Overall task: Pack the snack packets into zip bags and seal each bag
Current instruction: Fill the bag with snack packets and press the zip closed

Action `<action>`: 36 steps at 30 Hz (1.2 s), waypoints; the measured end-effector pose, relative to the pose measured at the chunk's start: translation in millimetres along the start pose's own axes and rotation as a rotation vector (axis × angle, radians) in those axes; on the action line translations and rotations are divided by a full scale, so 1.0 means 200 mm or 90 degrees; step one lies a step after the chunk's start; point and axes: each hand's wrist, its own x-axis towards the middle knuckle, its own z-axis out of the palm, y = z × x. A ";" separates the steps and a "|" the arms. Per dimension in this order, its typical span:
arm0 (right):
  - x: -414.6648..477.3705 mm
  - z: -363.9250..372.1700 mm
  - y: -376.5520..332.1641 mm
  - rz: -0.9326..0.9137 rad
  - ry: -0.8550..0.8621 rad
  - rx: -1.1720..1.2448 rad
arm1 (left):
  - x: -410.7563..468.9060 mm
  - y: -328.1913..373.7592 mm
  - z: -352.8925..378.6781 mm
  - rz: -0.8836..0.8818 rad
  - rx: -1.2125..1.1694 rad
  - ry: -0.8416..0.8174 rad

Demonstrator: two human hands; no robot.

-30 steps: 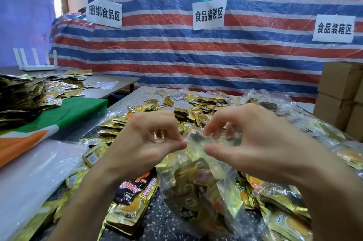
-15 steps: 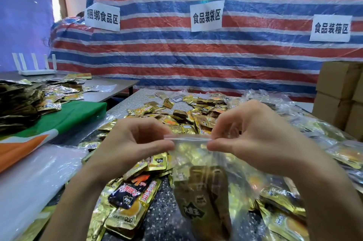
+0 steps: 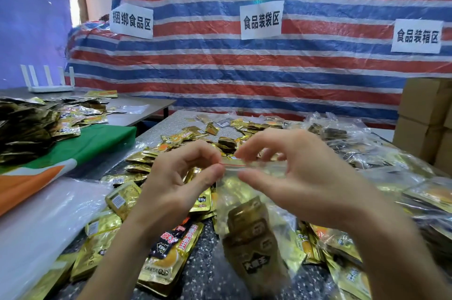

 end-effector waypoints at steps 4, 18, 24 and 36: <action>0.03 0.07 -0.01 -0.057 0.053 0.015 | 0.00 0.01 0.02 0.028 0.042 0.010; 0.01 0.06 -0.04 -0.086 0.051 0.052 | 0.00 0.07 0.06 0.074 0.086 -0.020; 0.02 0.04 -0.03 -0.024 -0.031 0.119 | 0.00 0.04 0.05 0.062 0.084 -0.009; 0.02 0.01 -0.01 0.020 -0.058 0.142 | 0.00 0.02 0.02 0.035 0.033 -0.032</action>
